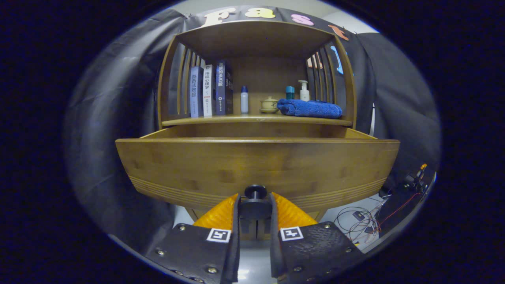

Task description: Pull open the drawer, take out the items inside it, and place them on the countertop above the cabinet.

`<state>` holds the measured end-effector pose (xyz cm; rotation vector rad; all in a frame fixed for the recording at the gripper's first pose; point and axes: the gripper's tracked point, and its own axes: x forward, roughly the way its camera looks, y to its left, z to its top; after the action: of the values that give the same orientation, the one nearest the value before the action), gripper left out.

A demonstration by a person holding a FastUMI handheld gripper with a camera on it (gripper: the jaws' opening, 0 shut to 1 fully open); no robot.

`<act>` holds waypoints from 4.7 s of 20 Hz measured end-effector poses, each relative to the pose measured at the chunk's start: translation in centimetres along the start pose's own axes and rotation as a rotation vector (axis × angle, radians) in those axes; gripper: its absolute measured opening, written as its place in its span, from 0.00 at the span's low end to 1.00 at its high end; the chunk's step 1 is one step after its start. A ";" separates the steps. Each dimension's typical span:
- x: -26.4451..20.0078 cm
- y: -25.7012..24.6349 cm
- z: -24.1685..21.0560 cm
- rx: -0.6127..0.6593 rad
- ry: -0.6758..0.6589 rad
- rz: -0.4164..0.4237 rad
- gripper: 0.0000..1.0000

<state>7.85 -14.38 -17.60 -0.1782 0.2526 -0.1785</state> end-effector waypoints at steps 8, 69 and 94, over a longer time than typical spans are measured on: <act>-5.6 -0.5 2.8 -0.068 -0.097 -0.010 0.01; 2.5 -2.6 4.4 0.001 0.630 -0.003 0.95; 1.2 1.4 12.7 0.175 0.243 0.224 0.09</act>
<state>12.51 -11.31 -6.00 0.0466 0.4939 0.0018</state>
